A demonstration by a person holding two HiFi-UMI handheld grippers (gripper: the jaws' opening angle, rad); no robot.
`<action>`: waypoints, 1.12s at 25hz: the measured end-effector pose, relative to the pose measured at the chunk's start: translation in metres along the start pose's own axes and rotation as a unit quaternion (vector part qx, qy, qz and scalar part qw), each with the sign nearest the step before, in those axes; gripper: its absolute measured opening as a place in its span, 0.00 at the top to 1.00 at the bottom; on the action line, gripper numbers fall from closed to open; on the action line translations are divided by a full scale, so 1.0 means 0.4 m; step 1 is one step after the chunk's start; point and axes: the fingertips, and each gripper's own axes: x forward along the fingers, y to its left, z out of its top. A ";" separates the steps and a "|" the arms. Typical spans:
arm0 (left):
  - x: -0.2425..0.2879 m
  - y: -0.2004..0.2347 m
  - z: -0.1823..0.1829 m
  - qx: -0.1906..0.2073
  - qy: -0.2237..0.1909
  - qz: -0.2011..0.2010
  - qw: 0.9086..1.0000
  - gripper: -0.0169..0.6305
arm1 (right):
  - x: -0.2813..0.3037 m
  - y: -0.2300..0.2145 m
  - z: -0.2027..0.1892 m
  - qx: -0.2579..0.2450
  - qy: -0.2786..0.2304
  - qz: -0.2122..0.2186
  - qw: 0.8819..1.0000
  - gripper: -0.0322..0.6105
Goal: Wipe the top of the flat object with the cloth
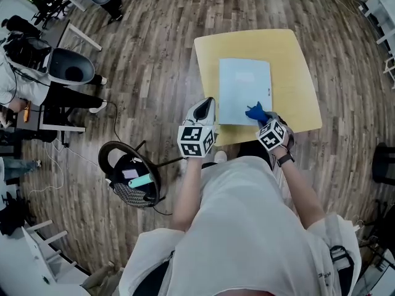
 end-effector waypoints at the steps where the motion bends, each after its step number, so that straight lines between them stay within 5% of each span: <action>1: -0.011 0.013 0.006 -0.003 -0.004 0.009 1.000 0.97 | 0.004 0.024 0.040 -0.013 -0.014 0.011 1.000 0.82; 7: -0.088 0.086 0.018 -0.017 -0.020 0.051 0.998 0.97 | 0.058 0.222 0.271 -0.146 -0.077 0.071 0.984 0.82; 12: -0.122 0.114 0.007 -0.022 -0.021 0.071 0.997 0.97 | 0.124 0.317 0.328 -0.215 -0.072 0.097 0.969 0.82; 19: -0.106 0.103 -0.011 -0.023 -0.019 0.058 0.998 0.97 | 0.116 0.260 0.239 -0.175 -0.062 0.070 0.980 0.82; 28: -0.018 0.007 -0.002 -0.002 -0.005 -0.005 1.000 0.97 | 0.042 0.061 0.001 -0.007 -0.023 -0.001 1.000 0.82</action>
